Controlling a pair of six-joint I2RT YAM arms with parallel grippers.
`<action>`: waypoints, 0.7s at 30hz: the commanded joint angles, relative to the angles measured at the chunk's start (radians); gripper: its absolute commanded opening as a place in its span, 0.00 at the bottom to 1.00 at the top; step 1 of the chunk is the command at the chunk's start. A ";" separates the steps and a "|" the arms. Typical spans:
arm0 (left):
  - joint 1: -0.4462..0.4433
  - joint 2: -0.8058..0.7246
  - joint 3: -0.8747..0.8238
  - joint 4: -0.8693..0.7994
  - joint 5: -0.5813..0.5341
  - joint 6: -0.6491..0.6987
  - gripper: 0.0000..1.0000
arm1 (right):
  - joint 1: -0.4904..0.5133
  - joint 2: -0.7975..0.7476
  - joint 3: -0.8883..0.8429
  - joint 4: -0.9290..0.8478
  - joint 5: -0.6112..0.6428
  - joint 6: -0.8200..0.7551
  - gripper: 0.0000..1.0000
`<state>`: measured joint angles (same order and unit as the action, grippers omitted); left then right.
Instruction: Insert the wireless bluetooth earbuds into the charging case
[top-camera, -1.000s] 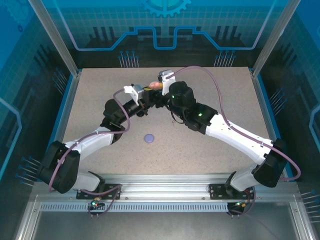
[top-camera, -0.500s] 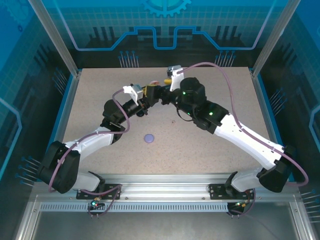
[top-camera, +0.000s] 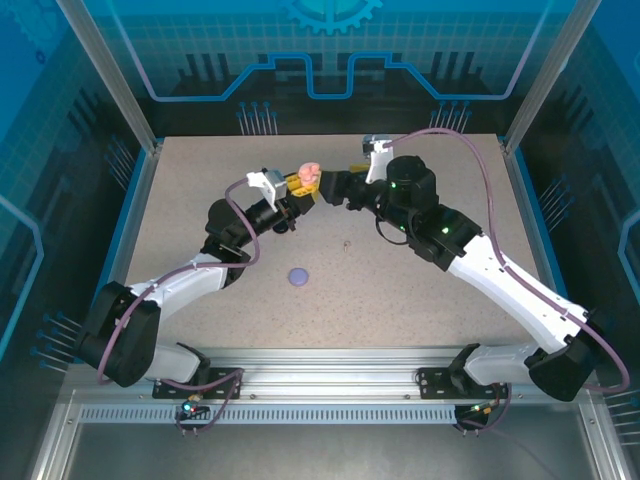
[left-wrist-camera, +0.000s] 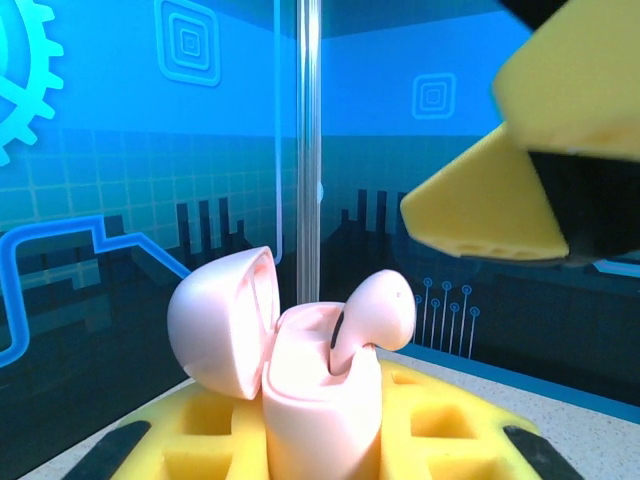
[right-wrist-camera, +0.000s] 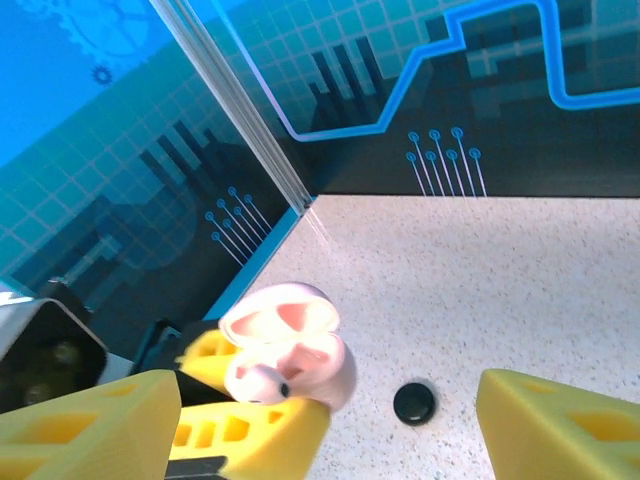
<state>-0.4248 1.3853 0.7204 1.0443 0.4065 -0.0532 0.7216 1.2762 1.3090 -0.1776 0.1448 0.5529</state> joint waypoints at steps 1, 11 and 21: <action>-0.001 0.006 0.003 0.013 0.042 0.006 0.00 | -0.022 -0.017 -0.011 -0.013 -0.019 0.006 0.74; -0.002 0.017 0.003 0.011 0.084 -0.011 0.00 | -0.038 -0.027 0.098 -0.268 0.093 -0.081 0.46; -0.003 0.031 0.025 0.033 0.149 -0.003 0.00 | 0.010 0.060 0.205 -0.380 0.094 -0.119 0.11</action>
<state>-0.4248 1.4208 0.7208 1.0428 0.5114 -0.0536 0.7124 1.3170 1.4830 -0.5003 0.2260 0.4519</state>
